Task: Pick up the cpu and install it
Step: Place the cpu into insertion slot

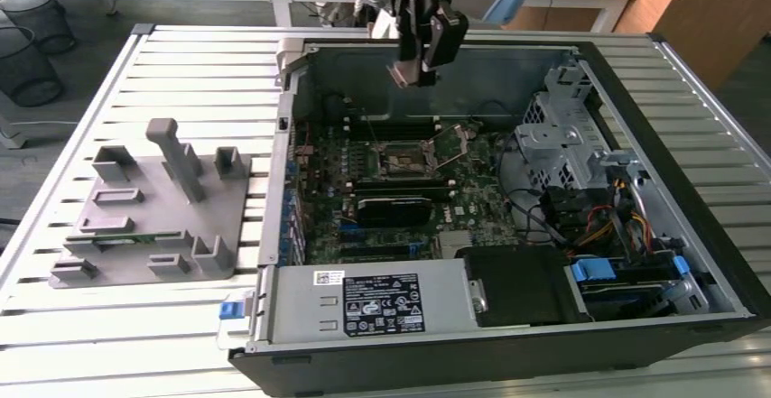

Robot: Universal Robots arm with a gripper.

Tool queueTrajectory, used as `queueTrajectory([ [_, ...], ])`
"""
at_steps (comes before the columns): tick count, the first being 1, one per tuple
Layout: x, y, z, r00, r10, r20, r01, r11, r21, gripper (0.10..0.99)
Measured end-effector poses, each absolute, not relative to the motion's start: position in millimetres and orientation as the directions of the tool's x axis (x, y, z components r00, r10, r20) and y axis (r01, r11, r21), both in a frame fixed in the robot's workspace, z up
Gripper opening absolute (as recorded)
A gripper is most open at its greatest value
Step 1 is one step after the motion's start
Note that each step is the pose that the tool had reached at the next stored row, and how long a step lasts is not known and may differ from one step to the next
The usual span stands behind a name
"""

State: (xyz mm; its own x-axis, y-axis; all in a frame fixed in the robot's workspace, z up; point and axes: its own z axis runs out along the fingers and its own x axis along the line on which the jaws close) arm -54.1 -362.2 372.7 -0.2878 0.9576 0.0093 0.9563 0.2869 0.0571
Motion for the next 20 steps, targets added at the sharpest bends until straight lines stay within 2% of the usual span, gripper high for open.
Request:
queueTrajectory([
  [5, -54.2, -361.3, 369.8, -0.229, 0.973, 0.009, 0.972, 0.228, 0.057, 0.529],
  [20, -54.1, -355.9, 359.7, -0.157, 0.988, 0.011, 0.986, 0.156, 0.057, 0.529],
])
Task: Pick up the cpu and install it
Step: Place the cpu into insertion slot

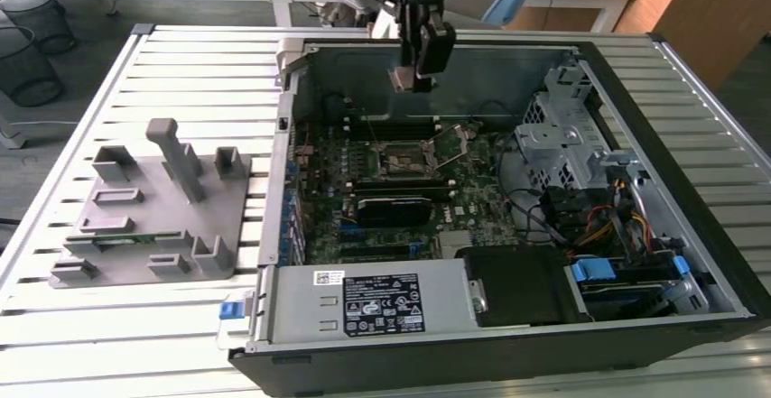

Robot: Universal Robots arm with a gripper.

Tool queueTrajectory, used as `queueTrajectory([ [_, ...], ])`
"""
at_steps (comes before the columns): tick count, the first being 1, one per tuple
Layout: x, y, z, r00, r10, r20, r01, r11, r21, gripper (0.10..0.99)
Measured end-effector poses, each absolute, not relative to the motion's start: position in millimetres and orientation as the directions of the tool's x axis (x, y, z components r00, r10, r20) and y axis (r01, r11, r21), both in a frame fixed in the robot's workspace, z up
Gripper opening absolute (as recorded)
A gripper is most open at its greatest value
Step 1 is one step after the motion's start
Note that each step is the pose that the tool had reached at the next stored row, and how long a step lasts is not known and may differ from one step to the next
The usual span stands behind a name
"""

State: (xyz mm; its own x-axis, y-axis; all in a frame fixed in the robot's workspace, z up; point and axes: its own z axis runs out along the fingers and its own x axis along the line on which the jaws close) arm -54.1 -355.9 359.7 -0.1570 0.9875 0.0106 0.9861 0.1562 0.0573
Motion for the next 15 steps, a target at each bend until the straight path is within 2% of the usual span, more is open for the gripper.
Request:
queueTrajectory([
  [15, -53.1, -354.1, 340.2, -0.143, 0.990, 0.011, 0.988, 0.142, 0.057, 0.529],
])
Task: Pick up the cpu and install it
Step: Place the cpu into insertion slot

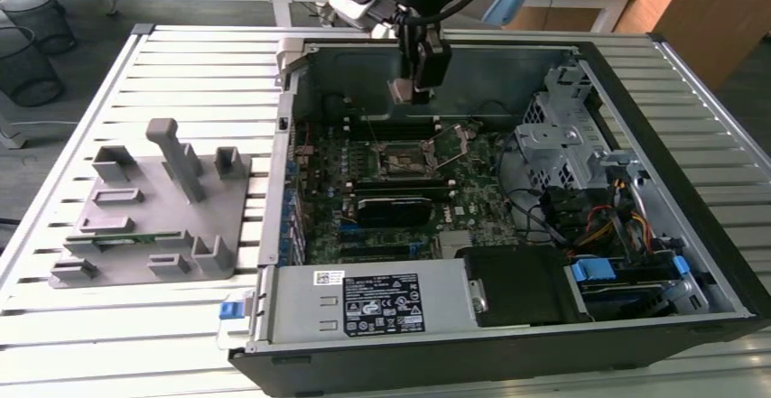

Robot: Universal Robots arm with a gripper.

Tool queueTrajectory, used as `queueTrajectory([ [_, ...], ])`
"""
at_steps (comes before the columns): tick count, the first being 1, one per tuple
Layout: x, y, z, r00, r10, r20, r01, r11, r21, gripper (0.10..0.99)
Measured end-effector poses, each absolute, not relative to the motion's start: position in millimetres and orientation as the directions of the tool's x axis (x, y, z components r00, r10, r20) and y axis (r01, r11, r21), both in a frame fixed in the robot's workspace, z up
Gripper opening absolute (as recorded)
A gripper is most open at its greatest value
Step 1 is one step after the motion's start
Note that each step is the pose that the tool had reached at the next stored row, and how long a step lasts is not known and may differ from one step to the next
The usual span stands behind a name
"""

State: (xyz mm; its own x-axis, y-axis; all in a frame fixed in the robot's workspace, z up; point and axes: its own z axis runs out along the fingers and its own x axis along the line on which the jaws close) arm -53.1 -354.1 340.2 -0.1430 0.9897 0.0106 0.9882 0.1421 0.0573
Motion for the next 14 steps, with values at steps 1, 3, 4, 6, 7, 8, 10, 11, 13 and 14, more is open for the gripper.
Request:
queueTrajectory([
  [1, -52.4, -353.6, 339.2, -0.143, 0.990, 0.011, 0.988, 0.142, 0.057, 0.529],
  [3, -51.6, -352.8, 337.4, -0.143, 0.990, 0.011, 0.988, 0.142, 0.057, 0.529],
  [4, -51.4, -352.4, 336.3, -0.143, 0.990, 0.011, 0.988, 0.142, 0.057, 0.529],
  [6, -51.2, -351.9, 333.6, -0.143, 0.990, 0.011, 0.988, 0.142, 0.057, 0.529],
  [7, -51.1, -351.8, 332.0, -0.142, 0.990, 0.011, 0.988, 0.142, 0.057, 0.529],
  [8, -51.1, -351.7, 330.3, -0.142, 0.990, 0.011, 0.988, 0.141, 0.057, 0.529],
  [10, -50.9, -351.6, 326.6, -0.141, 0.990, 0.011, 0.988, 0.140, 0.057, 0.529],
  [11, -50.8, -351.6, 325.0, -0.141, 0.990, 0.011, 0.989, 0.140, 0.057, 0.529],
  [13, -50.7, -351.4, 322.9, -0.140, 0.990, 0.011, 0.989, 0.139, 0.057, 0.529],
  [14, -50.7, -351.2, 321.9, -0.139, 0.990, 0.011, 0.989, 0.138, 0.057, 0.529],
])
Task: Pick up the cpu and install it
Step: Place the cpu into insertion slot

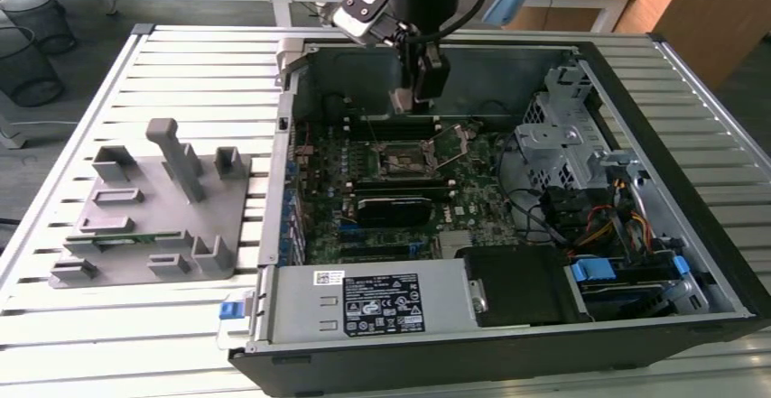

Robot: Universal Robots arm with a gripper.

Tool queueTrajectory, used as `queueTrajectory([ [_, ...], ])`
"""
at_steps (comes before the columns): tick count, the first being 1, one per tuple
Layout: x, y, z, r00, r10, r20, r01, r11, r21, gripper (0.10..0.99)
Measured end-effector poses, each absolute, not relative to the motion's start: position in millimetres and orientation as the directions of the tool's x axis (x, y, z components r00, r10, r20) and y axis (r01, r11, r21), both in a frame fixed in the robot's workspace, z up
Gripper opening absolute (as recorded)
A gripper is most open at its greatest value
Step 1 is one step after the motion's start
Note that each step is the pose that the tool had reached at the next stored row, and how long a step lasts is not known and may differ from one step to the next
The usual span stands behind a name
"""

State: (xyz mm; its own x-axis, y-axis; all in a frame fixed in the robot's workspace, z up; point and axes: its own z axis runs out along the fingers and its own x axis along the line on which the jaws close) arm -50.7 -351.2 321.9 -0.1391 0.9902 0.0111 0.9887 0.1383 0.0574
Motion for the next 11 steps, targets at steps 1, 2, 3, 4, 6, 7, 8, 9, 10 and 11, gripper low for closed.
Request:
queueTrajectory([
  [1, -50.6, -350.9, 320.9, -0.138, 0.990, 0.011, 0.989, 0.137, 0.057, 0.529],
  [2, -50.6, -350.5, 320.0, -0.134, 0.991, 0.011, 0.989, 0.133, 0.057, 0.529],
  [3, -50.6, -350.0, 319.1, -0.129, 0.992, 0.011, 0.990, 0.128, 0.057, 0.529],
  [4, -50.6, -349.5, 318.2, -0.123, 0.992, 0.011, 0.991, 0.123, 0.057, 0.529],
  [6, -50.5, -348.1, 316.5, -0.113, 0.994, 0.011, 0.992, 0.112, 0.057, 0.529],
  [7, -50.5, -347.5, 315.5, -0.109, 0.994, 0.011, 0.992, 0.108, 0.057, 0.529],
  [8, -50.4, -347.0, 314.4, -0.104, 0.994, 0.011, 0.993, 0.104, 0.057, 0.529],
  [9, -50.4, -346.4, 313.2, -0.100, 0.995, 0.011, 0.993, 0.099, 0.058, 0.529],
  [10, -50.4, -345.9, 312.1, -0.096, 0.995, 0.011, 0.994, 0.095, 0.058, 0.529],
  [11, -50.4, -345.3, 310.9, -0.091, 0.996, 0.011, 0.994, 0.091, 0.057, 0.529],
])
